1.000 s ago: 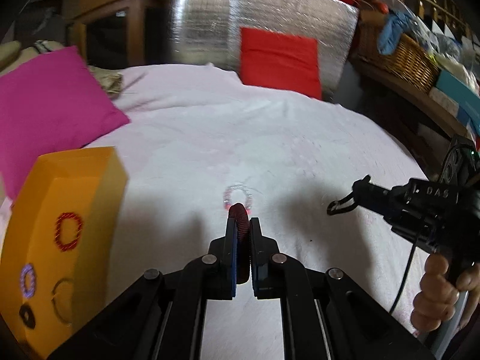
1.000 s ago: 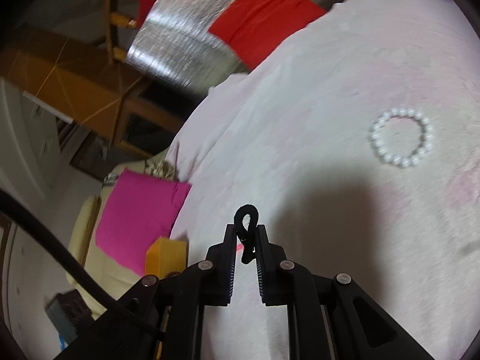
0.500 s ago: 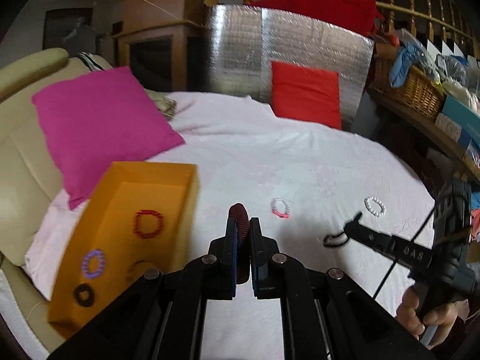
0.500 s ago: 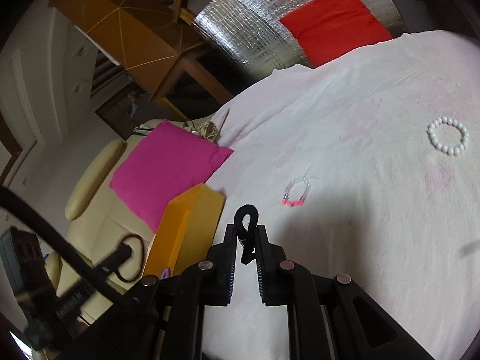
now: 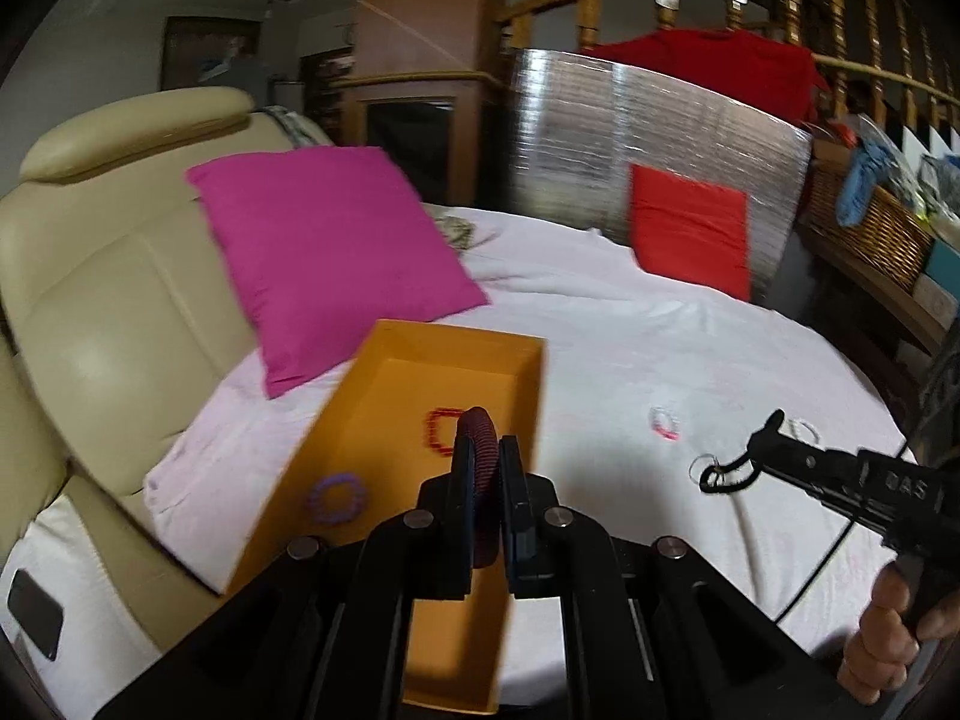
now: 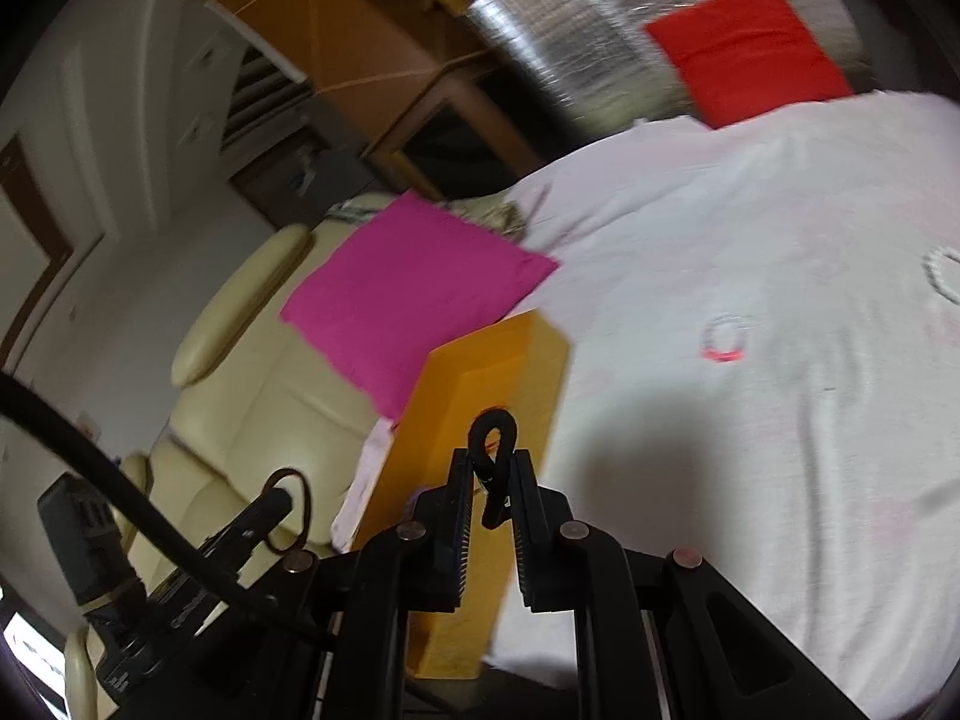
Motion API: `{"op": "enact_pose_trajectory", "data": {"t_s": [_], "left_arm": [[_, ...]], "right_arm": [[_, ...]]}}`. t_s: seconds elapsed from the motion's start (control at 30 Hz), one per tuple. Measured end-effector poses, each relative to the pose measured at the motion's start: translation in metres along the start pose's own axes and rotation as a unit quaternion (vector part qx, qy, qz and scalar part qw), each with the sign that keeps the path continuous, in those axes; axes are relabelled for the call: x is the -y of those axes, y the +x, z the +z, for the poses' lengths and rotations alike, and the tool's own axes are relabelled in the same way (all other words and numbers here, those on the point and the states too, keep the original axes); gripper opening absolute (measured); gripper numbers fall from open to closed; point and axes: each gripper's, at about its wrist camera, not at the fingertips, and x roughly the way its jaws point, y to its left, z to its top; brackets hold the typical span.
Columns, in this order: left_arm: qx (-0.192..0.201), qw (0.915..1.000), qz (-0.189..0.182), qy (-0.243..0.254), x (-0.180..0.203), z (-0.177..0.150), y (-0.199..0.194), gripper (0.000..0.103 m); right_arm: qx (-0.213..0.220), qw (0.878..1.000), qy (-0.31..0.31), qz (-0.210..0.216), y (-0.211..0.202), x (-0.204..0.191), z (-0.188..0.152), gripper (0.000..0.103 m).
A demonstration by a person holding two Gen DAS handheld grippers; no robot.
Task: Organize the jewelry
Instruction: 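Carry the dark red hair tie and black cord loop over the orange box with both tools, then open the left tool to drop the dark red hair tie into the box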
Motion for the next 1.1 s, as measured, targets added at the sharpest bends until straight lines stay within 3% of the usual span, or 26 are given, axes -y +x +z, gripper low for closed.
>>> {"op": "enact_pose_trajectory", "data": {"t_s": [0.2,0.37,0.6,1.1], "left_arm": [[0.004,0.999,0.039,-0.023,-0.038,-0.005,-0.002,0.008],[0.007,0.9971,0.065,-0.039,-0.059,-0.008,-0.003,0.008],[0.002,0.9953,0.087,-0.044,-0.069,-0.013,0.002,0.008],[-0.011,0.9946,0.096,-0.038,-0.072,-0.015,0.014,0.008]], "right_arm": [[-0.036,0.998,-0.04,0.019,0.032,-0.049,-0.02,0.013],[-0.056,0.997,-0.051,0.024,0.049,-0.067,-0.036,0.013],[-0.078,0.995,-0.06,0.029,0.069,-0.076,-0.05,0.013],[-0.1,0.992,-0.065,0.035,0.09,-0.08,-0.062,0.013]]}}
